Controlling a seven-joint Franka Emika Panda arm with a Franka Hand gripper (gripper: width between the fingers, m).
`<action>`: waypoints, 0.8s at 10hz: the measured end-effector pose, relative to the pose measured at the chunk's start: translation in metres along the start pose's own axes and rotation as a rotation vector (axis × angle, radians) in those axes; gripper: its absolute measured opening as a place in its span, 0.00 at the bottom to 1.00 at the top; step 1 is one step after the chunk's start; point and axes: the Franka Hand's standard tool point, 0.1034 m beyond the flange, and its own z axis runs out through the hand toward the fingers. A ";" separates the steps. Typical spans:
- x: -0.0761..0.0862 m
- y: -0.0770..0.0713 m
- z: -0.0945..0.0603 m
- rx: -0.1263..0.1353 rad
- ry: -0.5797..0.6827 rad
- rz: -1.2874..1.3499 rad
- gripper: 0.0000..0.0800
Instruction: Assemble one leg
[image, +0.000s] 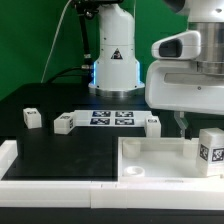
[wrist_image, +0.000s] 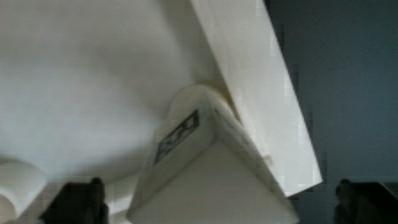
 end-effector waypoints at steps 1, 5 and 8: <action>-0.001 -0.001 0.000 0.000 -0.001 -0.113 0.81; 0.001 0.003 0.000 -0.006 -0.001 -0.441 0.81; 0.001 0.003 0.000 -0.005 -0.001 -0.403 0.50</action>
Offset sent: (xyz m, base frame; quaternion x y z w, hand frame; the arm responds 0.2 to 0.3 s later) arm -0.0021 -0.0027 0.0033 0.0098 -0.0038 -0.2887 0.9574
